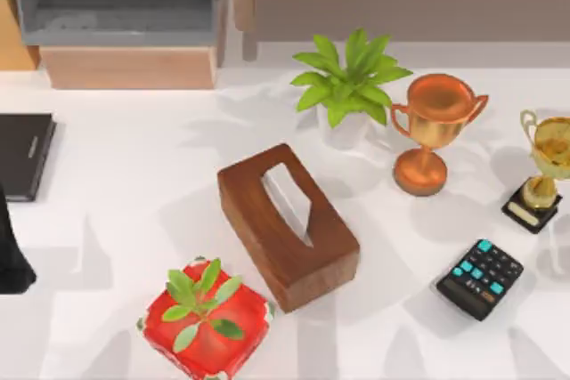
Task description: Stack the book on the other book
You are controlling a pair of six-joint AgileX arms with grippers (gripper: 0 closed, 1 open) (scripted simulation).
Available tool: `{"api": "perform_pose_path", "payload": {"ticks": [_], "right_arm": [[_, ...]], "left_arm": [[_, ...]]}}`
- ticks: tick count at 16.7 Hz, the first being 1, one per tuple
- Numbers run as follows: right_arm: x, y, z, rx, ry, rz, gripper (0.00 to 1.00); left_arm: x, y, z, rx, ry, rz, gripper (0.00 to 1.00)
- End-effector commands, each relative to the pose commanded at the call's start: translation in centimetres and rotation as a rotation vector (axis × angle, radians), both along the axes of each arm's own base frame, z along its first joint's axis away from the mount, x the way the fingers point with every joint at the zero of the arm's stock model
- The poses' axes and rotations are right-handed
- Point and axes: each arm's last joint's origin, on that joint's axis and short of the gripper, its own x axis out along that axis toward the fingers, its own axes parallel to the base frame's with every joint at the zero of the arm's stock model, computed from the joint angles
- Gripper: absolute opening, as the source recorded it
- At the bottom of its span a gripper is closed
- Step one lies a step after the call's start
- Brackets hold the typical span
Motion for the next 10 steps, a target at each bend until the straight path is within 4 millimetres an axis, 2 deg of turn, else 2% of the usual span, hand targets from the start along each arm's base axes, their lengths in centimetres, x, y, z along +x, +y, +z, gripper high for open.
{"api": "perform_pose_path", "payload": {"ticks": [3,5,10], "right_arm": [[0.0,0.0,0.0,0.000,0.000,0.000,1.00],[0.0,0.0,0.0,0.000,0.000,0.000,1.00],[0.0,0.0,0.0,0.000,0.000,0.000,1.00]], "left_arm": [[0.0,0.0,0.2,0.000,-0.001,0.000,1.00],[0.1,-0.1,1.0,-0.001,-0.007,-0.002,1.00],[1.6,-0.4,5.9,-0.007,-0.024,-0.008,1.00]]}}
